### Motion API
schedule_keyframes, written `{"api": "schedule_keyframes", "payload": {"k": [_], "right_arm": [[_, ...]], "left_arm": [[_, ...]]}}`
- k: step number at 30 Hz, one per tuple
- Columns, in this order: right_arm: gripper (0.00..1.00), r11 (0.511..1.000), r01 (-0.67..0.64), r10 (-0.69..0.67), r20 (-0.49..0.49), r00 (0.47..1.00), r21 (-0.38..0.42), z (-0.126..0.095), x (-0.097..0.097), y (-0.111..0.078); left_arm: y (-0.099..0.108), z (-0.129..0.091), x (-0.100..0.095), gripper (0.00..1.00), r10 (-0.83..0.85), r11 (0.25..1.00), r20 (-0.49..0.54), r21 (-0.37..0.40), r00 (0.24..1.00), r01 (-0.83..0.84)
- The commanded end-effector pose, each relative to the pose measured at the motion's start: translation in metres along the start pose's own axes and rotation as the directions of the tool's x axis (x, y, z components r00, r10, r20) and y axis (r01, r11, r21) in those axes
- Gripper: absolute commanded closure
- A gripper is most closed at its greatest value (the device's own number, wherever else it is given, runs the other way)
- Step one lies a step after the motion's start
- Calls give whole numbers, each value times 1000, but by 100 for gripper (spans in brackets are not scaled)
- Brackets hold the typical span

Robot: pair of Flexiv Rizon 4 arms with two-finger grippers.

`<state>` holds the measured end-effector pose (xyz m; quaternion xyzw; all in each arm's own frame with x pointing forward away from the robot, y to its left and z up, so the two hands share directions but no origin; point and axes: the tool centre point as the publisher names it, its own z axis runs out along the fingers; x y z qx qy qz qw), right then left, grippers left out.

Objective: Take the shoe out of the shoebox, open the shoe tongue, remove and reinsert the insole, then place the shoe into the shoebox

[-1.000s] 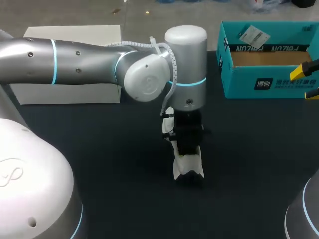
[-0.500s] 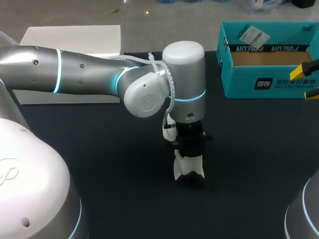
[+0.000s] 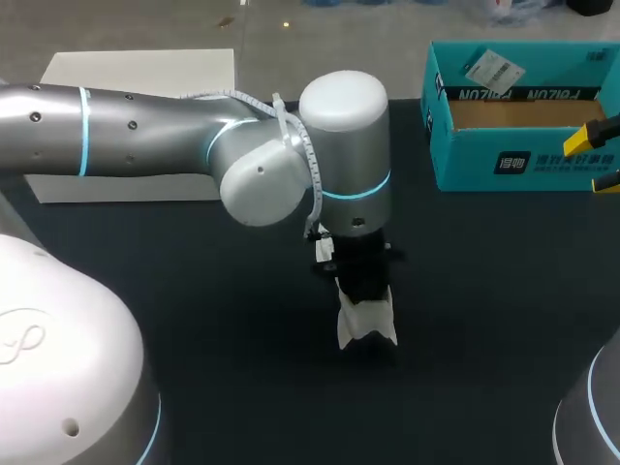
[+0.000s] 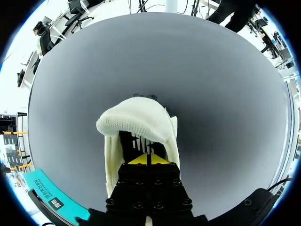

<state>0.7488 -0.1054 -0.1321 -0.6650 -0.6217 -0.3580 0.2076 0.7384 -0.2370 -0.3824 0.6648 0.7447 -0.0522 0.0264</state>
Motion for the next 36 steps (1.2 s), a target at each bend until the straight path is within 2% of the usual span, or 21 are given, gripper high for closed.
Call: {"api": "schedule_keyframes", "payload": {"k": [1,6,11,17,21,30,36], "right_arm": [[0,1000,-2,2,3,1000,1,0,0,0],[0,1000,-2,2,3,1000,1,0,0,0],[0,1000,-2,2,3,1000,1,0,0,0],[0,1000,-2,2,3,1000,1,0,0,0],[0,1000,-2,2,3,1000,1,0,0,0],[0,1000,-2,2,3,1000,1,0,0,0],[0,1000,-2,2,3,1000,1,0,0,0]], "left_arm": [[4,19,-1,100,4,1000,7,10,1000,-5],[7,35,-4,100,11,1000,11,22,1000,-11],[11,40,-4,100,21,1000,-15,10,1000,-20],[13,2,-7,100,53,997,12,-64,998,-53],[19,-5,-10,100,76,992,-2,-102,997,-76],[47,9,-12,100,82,989,-23,-119,996,-84],[48,28,-11,100,55,995,-20,-79,998,-57]]}}
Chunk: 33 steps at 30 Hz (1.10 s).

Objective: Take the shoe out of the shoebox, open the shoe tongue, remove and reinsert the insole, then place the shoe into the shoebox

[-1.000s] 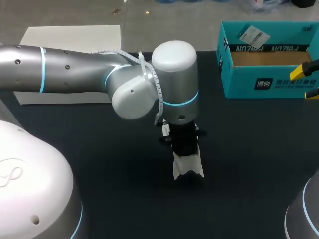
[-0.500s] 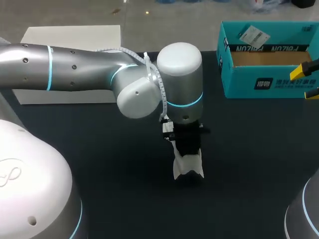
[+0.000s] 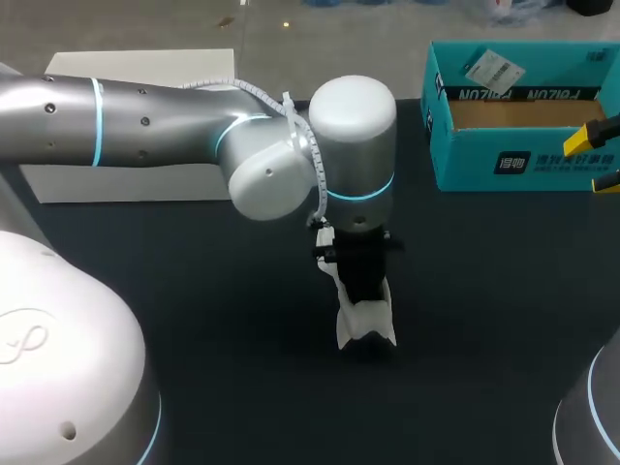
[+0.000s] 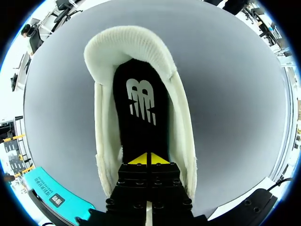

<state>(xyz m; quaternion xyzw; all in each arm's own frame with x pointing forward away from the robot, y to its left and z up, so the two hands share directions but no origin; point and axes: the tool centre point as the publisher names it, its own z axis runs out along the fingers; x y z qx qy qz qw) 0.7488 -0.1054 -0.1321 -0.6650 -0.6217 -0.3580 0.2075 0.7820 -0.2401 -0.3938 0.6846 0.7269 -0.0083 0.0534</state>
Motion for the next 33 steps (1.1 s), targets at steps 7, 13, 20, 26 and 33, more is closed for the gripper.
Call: {"api": "schedule_keyframes", "payload": {"k": [7,13,20,26,33], "right_arm": [[0,1000,-2,2,3,1000,1,0,0,0],[0,1000,-2,2,3,1000,1,0,0,0],[0,1000,-2,2,3,1000,1,0,0,0],[0,1000,-2,2,3,1000,1,0,0,0],[0,1000,-2,2,3,1000,1,0,0,0]], "left_arm": [[-8,10,0,100,-23,1000,6,9,1000,23],[-21,-28,-4,100,6,998,49,-61,999,-3],[-33,-45,-12,100,55,993,29,-111,998,-51],[-29,-47,-13,100,-38,999,25,-26,999,39],[-29,-47,-13,100,-38,999,25,-26,999,39]]}}
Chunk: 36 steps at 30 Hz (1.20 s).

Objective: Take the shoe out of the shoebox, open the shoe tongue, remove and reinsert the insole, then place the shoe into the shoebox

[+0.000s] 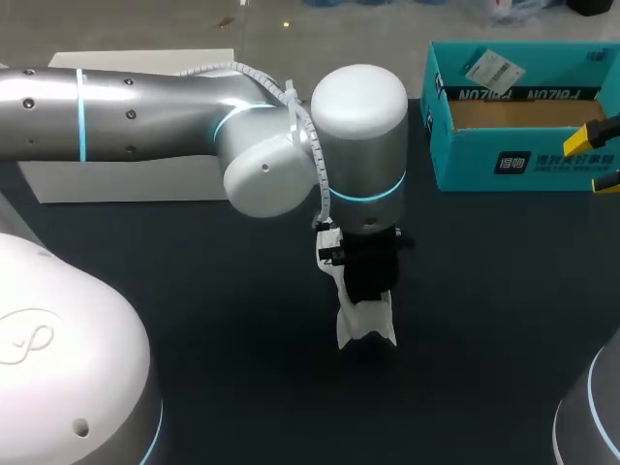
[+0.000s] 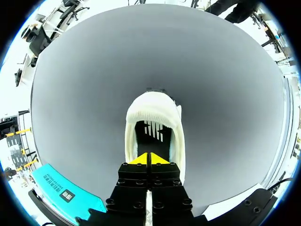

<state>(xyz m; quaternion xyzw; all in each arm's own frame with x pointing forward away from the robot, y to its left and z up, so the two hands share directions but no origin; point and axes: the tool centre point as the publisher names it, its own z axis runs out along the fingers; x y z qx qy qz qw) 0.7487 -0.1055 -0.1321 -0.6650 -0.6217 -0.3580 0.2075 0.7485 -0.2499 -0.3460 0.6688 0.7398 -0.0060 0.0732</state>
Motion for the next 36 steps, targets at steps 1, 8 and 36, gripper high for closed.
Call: {"api": "schedule_keyframes", "payload": {"k": [1,8,36], "right_arm": [[0,1000,-2,2,3,1000,1,0,0,0],[0,1000,-2,2,3,1000,1,0,0,0],[0,1000,-2,2,3,1000,1,0,0,0]], "left_arm": [[2,2,-1,100,2,1000,0,6,1000,-2],[2,-1,0,100,-14,999,-17,-51,1000,13],[33,23,9,0,-49,977,-67,-210,997,34]]}}
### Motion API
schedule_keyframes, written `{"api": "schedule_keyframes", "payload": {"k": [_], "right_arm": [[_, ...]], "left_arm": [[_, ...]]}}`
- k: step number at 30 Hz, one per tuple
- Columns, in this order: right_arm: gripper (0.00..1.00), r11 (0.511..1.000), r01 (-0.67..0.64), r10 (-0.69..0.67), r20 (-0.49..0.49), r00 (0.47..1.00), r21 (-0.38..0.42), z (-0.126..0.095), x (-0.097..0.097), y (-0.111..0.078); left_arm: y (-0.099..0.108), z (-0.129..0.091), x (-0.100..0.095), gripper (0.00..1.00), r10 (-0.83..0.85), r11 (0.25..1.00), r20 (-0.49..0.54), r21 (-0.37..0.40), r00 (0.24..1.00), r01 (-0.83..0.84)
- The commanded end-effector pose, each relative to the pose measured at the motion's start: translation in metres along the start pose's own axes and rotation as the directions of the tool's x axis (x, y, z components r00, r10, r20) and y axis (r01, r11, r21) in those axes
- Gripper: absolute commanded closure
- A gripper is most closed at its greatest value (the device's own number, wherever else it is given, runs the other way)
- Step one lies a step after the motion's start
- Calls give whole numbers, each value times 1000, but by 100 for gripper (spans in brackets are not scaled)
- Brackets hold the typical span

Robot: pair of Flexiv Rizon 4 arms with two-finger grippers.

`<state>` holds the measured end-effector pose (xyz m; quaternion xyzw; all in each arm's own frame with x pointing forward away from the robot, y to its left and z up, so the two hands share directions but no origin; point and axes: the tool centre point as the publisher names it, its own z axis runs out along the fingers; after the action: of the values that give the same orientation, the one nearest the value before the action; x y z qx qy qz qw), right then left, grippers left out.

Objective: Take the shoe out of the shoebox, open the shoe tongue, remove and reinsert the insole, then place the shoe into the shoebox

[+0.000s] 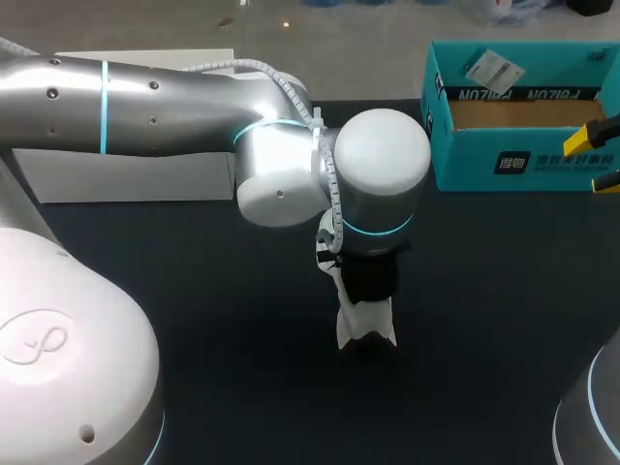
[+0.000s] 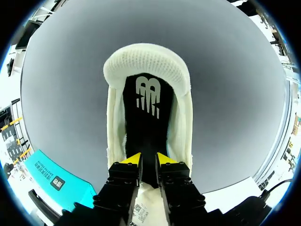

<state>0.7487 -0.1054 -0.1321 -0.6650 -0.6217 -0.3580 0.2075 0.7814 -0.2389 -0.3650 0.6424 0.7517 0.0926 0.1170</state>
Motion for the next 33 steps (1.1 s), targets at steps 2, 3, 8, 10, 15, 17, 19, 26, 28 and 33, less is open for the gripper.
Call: {"api": "schedule_keyframes", "payload": {"k": [2,3,8,10,15,17,19,26,28,33], "right_arm": [[0,1000,-2,2,3,1000,1,0,0,0],[0,1000,-2,2,3,1000,1,0,0,0],[0,1000,-2,2,3,1000,1,0,0,0],[0,1000,-2,2,3,1000,1,0,0,0],[0,1000,-2,2,3,1000,1,0,0,0],[0,1000,-2,2,3,1000,1,0,0,0],[0,1000,-2,2,3,1000,1,0,0,0],[0,1000,-2,2,3,1000,1,0,0,0],[0,1000,-2,2,3,1000,1,0,0,0],[0,1000,-2,2,3,1000,1,0,0,0]], "left_arm": [[1,1,0,0,-5,1000,-3,-3,1000,5],[0,0,1,0,-5,1000,1,-4,1000,5],[-3,-6,3,0,-9,1000,11,-9,1000,9],[-3,-9,4,0,-14,1000,11,-12,1000,14],[2,-15,11,0,-28,999,5,-19,1000,28],[4,-17,12,0,-32,999,2,-26,999,32],[7,-19,13,0,-34,999,0,-32,999,34],[22,-27,13,0,-27,998,-21,-62,999,25],[25,-27,11,0,-21,998,-25,-65,999,20],[34,-31,10,0,-26,997,-20,-76,999,24]]}}
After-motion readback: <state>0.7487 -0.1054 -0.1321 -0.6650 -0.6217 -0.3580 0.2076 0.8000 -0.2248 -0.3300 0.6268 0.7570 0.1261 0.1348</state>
